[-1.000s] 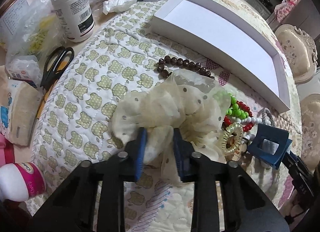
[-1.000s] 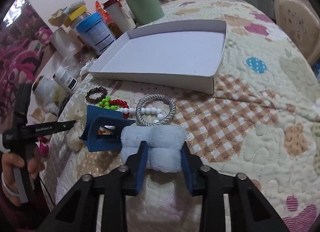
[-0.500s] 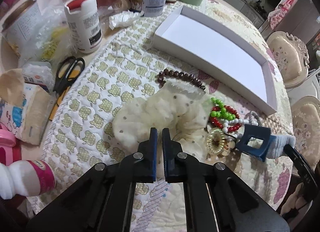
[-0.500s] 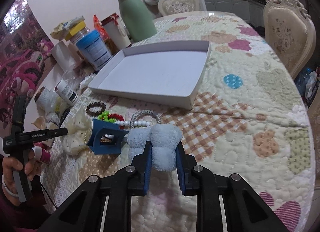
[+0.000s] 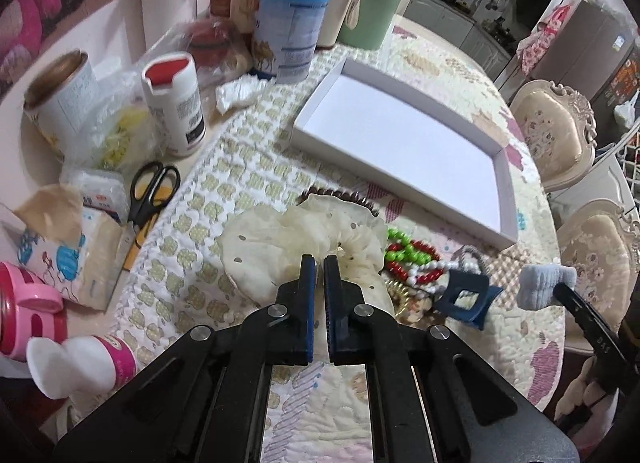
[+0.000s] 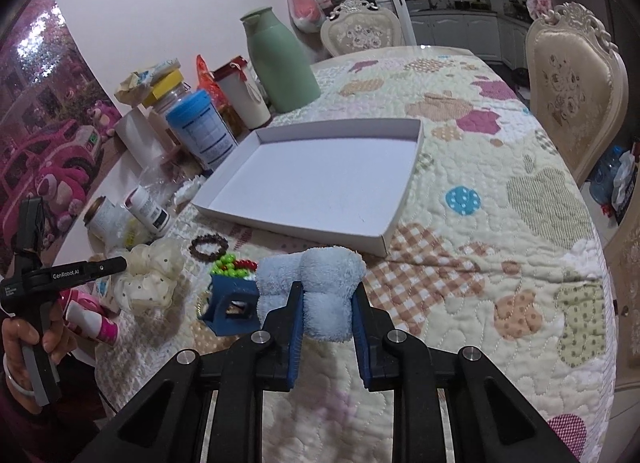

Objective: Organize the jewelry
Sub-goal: 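Carry both items into the white tray and open both tools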

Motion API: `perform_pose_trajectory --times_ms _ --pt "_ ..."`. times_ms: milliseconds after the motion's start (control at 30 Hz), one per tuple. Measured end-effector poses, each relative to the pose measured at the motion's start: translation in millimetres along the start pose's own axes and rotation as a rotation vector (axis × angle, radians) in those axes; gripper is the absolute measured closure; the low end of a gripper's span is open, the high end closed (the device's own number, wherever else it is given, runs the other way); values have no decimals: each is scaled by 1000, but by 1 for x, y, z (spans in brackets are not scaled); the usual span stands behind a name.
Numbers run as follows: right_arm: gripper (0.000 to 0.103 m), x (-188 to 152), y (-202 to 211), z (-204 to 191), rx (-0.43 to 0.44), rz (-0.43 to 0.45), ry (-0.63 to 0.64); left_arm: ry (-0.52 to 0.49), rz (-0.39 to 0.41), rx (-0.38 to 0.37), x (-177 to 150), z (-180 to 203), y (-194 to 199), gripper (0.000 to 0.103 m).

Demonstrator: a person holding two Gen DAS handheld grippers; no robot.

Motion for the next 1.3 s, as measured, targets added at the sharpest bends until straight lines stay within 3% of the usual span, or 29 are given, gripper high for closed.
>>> perform_pose_trajectory --times_ms 233,433,900,1300 --pt "82 24 -5 -1 -4 33 18 -41 59 -5 35 15 7 100" --pt "82 50 -21 5 -22 46 32 -69 93 12 71 32 -10 100" --pt "82 113 -105 34 -52 9 34 -138 105 57 161 78 -104 100" --pt "82 144 -166 71 -70 -8 -48 -183 105 75 200 101 -167 100"
Point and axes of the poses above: each gripper's, at about its wrist camera, not at the fingertips, and y roughly against the way its jaws point, z to its right, x to its top, the point moved 10 cm from there along -y, roughly the way its jaws point, and after that the axes turned 5 degrees about z, right-handed, at the moved point
